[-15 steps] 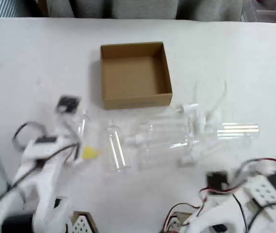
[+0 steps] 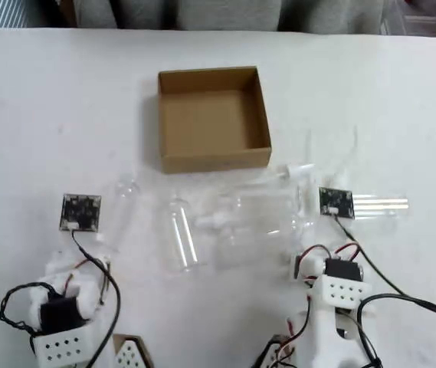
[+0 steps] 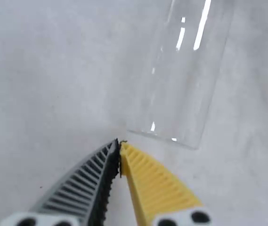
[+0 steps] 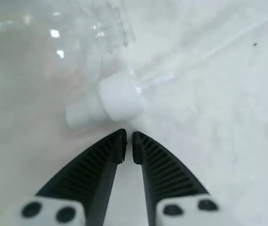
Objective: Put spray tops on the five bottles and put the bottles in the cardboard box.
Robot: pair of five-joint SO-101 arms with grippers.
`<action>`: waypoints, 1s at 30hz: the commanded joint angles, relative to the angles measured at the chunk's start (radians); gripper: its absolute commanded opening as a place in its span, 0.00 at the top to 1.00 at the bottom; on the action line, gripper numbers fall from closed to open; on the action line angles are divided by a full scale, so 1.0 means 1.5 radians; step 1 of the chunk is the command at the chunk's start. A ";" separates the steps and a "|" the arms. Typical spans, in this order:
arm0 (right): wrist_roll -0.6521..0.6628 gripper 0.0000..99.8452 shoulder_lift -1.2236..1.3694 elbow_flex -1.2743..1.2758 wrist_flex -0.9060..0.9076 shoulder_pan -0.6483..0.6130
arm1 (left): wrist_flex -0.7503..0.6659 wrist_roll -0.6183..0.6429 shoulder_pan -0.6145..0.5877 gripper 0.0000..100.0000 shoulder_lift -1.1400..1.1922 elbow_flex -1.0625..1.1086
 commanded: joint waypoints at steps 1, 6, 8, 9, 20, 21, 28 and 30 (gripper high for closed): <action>-0.018 0.98 0.006 0.004 -0.009 -0.019 | 0.005 -0.004 -0.007 0.98 -0.009 -0.001; -0.018 0.98 0.006 0.005 -0.008 -0.019 | 0.005 -0.004 -0.007 0.98 -0.009 -0.001; -0.018 0.98 0.006 0.004 -0.008 -0.018 | 0.005 -0.004 -0.007 0.98 -0.009 -0.001; -0.018 0.98 0.005 0.003 -0.008 -0.018 | 0.005 -0.004 -0.007 0.98 -0.009 -0.001; -0.018 0.98 -0.190 -0.033 -0.008 -0.017 | 0.005 -0.004 -0.007 0.98 -0.009 -0.001; -0.018 0.98 -0.225 -0.032 -0.007 -0.013 | 0.005 -0.004 -0.007 0.98 -0.009 -0.001; -0.014 0.98 -0.511 -0.030 -0.007 0.066 | 0.005 -0.005 -0.006 0.98 -0.009 -0.001; -0.014 0.98 -0.592 -0.007 0.005 0.066 | 0.005 -0.006 -0.006 0.98 -0.009 -0.001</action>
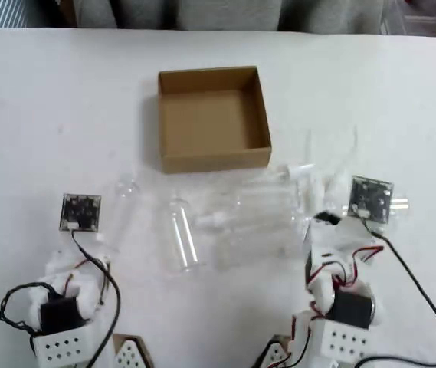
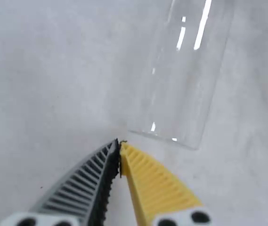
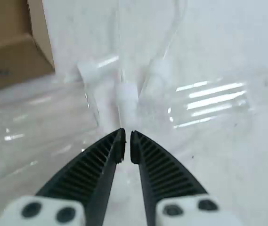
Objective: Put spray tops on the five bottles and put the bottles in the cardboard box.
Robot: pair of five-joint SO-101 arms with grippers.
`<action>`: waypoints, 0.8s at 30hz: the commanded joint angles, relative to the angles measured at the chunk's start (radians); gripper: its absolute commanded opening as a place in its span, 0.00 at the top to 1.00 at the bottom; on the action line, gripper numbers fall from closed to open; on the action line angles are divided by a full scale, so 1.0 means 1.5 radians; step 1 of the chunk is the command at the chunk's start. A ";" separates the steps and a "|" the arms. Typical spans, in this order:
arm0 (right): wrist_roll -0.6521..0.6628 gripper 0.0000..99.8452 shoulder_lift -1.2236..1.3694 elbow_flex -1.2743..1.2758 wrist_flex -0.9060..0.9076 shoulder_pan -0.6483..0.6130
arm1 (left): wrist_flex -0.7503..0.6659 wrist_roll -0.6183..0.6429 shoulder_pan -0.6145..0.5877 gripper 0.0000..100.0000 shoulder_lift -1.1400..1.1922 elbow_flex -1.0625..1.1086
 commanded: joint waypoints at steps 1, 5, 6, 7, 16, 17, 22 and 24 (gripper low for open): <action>-0.003 0.98 -0.131 0.005 0.006 0.009 | 0.005 -0.006 -0.006 0.98 -0.009 -0.001; -0.003 0.98 -0.083 0.029 0.002 0.013 | 0.005 -0.005 -0.009 0.98 -0.009 -0.001; -0.003 0.98 -0.075 0.029 0.002 0.013 | 0.005 -0.005 -0.008 0.98 -0.009 -0.001; -0.003 0.98 -0.070 0.029 0.002 0.013 | 0.005 -0.005 -0.007 0.98 -0.009 -0.002; -0.002 0.93 -0.069 0.060 -0.012 0.067 | 0.003 -0.004 -0.006 0.98 -0.009 -0.003; -0.002 0.91 -0.069 0.061 -0.012 0.079 | 0.004 -0.004 -0.006 0.98 -0.009 -0.002; -0.003 0.90 -0.069 0.062 -0.008 0.097 | -0.003 -0.007 0.017 0.98 -0.009 -0.018; -0.003 0.91 -0.069 0.062 -0.008 0.096 | -0.012 -0.007 0.021 0.98 -0.009 -0.031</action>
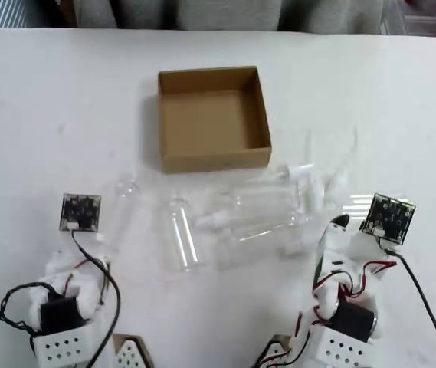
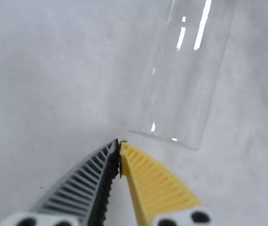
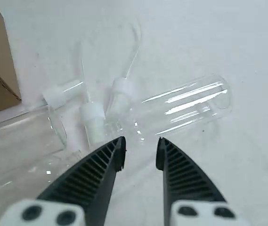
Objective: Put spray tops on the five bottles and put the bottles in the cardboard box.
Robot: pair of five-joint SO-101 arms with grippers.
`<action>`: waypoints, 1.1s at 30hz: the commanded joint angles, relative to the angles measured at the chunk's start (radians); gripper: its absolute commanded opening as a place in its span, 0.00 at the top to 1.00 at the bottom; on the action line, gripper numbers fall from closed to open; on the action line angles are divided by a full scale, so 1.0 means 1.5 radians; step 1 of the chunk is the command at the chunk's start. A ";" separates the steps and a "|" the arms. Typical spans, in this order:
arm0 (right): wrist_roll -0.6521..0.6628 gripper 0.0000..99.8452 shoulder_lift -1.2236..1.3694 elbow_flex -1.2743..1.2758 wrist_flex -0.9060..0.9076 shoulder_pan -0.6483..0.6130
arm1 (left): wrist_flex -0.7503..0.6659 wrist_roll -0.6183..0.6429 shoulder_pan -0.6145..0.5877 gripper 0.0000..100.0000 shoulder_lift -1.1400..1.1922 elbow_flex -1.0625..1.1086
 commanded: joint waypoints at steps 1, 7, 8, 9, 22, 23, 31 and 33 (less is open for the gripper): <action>-0.003 0.91 0.002 -0.005 -0.008 0.008 | -0.024 -0.008 0.015 0.98 -0.009 -0.042; -0.003 0.91 0.002 -0.004 -0.008 0.012 | -0.102 -0.008 0.020 0.98 -0.009 -0.148; -0.003 0.91 0.002 -0.004 -0.008 0.012 | -0.104 -0.008 0.020 0.98 -0.009 -0.176; -0.003 0.91 0.002 -0.004 -0.008 0.012 | -0.103 -0.009 0.020 0.98 -0.009 -0.206; -0.002 0.91 0.002 0.002 -0.008 0.010 | -0.116 -0.089 0.019 0.86 0.138 -0.407; -0.002 0.91 0.002 0.002 -0.008 0.010 | -0.116 -0.079 0.019 0.85 0.186 -0.432; -0.002 0.91 0.002 0.002 -0.009 0.012 | -0.073 0.031 0.047 0.85 0.572 -0.632; -0.002 0.91 0.002 0.002 -0.009 0.012 | -0.051 0.030 0.078 0.85 0.634 -0.657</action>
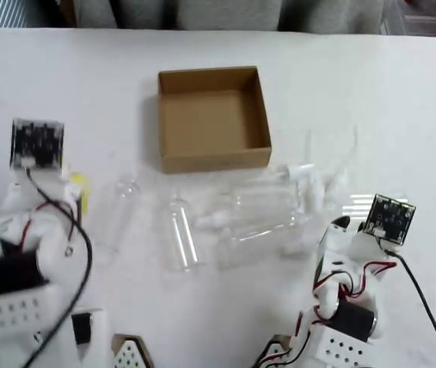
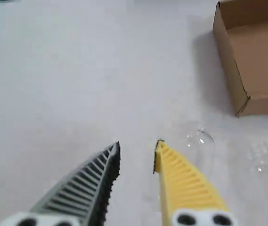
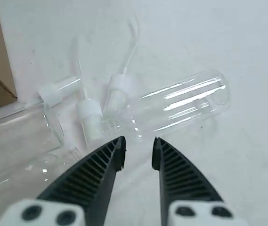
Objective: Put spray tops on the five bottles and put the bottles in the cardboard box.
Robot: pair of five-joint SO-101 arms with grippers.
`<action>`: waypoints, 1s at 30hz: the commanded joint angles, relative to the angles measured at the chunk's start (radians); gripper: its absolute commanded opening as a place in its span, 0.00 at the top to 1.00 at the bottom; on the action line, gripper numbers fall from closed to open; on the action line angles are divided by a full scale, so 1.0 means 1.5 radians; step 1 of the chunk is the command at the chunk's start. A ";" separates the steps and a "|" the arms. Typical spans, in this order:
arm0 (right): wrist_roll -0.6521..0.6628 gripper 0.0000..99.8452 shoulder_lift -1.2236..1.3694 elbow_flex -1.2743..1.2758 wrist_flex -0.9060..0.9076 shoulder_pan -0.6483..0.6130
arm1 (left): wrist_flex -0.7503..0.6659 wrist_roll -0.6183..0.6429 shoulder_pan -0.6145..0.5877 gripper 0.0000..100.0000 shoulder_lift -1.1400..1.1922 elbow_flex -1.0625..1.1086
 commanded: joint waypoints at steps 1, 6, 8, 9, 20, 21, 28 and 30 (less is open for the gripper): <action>-0.002 0.91 0.002 -0.006 -0.009 0.006 | 0.031 0.011 0.065 0.85 0.127 -0.076; -0.002 0.91 0.002 -0.006 -0.009 0.006 | 0.020 0.011 0.125 0.74 0.242 -0.084; -0.002 0.91 0.002 -0.005 -0.009 0.006 | 0.007 0.011 0.132 0.71 0.287 -0.084; -0.002 0.91 0.002 -0.005 -0.009 0.006 | -0.003 0.010 0.132 0.71 0.308 -0.084; -0.002 0.91 0.002 -0.005 -0.009 0.006 | -0.063 -0.016 0.097 0.73 0.517 -0.141; -0.002 0.91 0.002 -0.005 -0.009 0.006 | -0.063 -0.016 0.094 0.73 0.535 -0.147; -0.002 0.91 0.002 -0.004 -0.009 0.006 | -0.120 -0.012 0.098 0.73 0.671 -0.167; 0.001 0.91 0.002 0.000 -0.011 0.006 | -0.144 -0.012 0.098 0.73 0.702 -0.167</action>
